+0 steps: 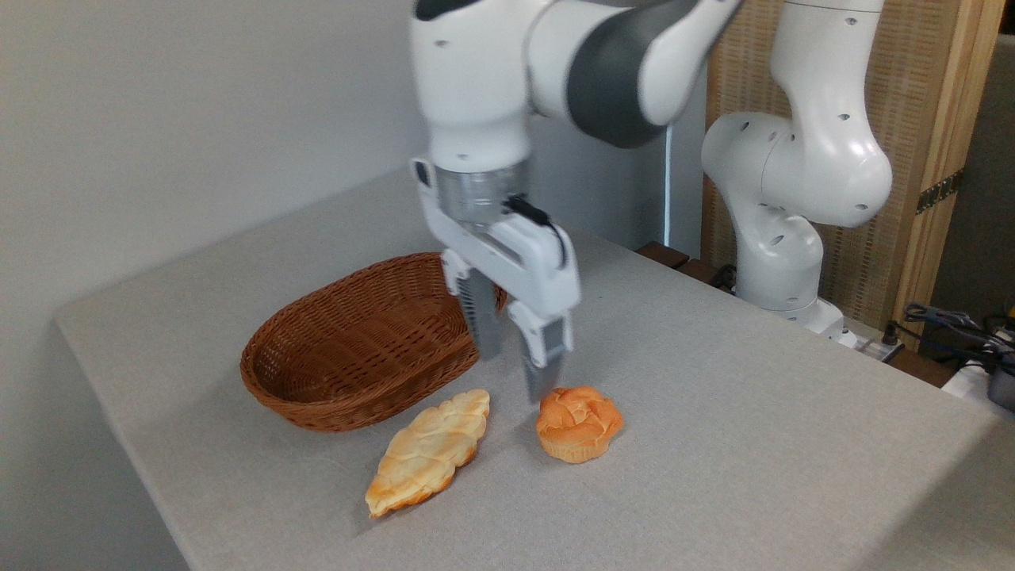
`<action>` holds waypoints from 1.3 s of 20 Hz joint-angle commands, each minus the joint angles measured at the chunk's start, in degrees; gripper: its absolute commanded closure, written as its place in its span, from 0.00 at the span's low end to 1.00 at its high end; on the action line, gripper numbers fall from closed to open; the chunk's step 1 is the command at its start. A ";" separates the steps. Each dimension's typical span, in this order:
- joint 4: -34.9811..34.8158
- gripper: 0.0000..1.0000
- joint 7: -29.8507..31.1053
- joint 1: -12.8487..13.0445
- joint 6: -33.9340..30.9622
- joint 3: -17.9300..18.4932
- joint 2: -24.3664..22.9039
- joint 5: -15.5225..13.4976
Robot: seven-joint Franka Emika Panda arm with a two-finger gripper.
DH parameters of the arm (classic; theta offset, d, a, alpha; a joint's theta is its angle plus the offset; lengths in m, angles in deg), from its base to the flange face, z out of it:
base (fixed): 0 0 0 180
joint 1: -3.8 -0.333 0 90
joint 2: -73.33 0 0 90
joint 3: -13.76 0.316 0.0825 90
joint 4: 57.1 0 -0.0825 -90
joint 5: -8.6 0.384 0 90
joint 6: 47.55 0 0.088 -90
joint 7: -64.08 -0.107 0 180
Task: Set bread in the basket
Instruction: 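Lower the gripper around the round orange bun and close on it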
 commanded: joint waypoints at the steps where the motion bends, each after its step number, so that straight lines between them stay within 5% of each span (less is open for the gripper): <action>1: -3.76 0.00 -5.86 0.40 0.48 4.69 -3.09 0.62; 13: -7.98 0.00 -6.48 0.49 3.47 4.70 -0.90 0.62; 17: -8.33 0.01 -7.80 0.49 5.14 4.70 0.24 5.19; 26: -8.60 0.46 -7.89 0.40 5.58 4.70 1.13 5.01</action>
